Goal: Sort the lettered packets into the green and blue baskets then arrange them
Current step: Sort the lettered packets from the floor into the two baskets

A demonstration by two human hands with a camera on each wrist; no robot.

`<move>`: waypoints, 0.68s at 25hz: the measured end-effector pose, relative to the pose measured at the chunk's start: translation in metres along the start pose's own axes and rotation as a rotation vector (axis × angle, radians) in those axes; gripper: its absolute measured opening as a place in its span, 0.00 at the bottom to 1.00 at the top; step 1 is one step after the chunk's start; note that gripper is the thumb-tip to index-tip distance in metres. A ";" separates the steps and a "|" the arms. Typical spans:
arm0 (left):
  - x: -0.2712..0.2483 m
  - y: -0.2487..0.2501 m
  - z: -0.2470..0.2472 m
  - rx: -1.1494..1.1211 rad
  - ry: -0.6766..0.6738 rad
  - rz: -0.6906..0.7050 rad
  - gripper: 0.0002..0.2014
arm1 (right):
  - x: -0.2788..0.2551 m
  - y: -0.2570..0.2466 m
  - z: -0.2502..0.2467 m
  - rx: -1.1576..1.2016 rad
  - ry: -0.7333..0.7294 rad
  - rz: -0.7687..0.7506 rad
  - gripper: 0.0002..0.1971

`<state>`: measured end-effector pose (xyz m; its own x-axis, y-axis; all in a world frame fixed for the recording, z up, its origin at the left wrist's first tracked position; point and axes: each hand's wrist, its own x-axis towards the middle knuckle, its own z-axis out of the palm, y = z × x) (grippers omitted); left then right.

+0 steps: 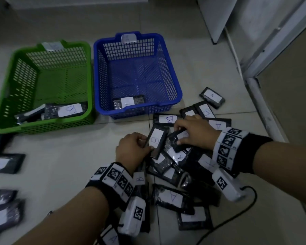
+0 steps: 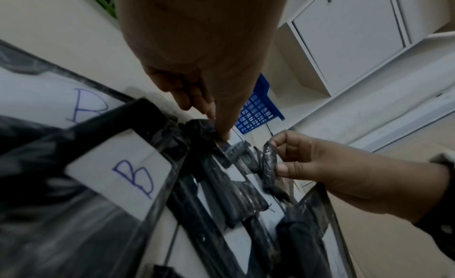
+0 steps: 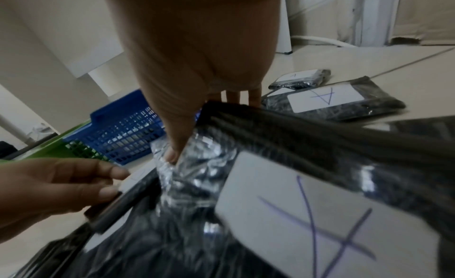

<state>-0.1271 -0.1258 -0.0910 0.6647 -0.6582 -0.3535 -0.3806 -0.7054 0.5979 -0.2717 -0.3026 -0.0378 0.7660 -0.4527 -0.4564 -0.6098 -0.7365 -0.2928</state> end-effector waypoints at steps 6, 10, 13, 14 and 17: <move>-0.010 0.004 -0.007 -0.213 -0.071 0.031 0.23 | 0.012 -0.004 -0.034 0.408 -0.096 -0.074 0.14; -0.013 0.003 -0.020 -0.275 -0.099 -0.033 0.18 | 0.022 -0.021 -0.049 0.636 -0.063 -0.143 0.13; -0.017 0.005 -0.050 -0.300 -0.167 0.034 0.10 | 0.036 -0.034 -0.059 0.832 0.135 -0.149 0.12; -0.017 0.006 -0.064 -0.294 -0.185 0.072 0.11 | 0.043 -0.038 -0.063 0.836 0.216 -0.155 0.12; -0.009 0.006 -0.107 -0.292 -0.147 0.167 0.16 | 0.067 -0.049 -0.069 0.775 0.390 -0.149 0.13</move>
<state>-0.0664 -0.0955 -0.0071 0.5012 -0.8039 -0.3203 -0.2625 -0.4940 0.8289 -0.1764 -0.3314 0.0036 0.7773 -0.6228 -0.0895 -0.3555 -0.3172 -0.8792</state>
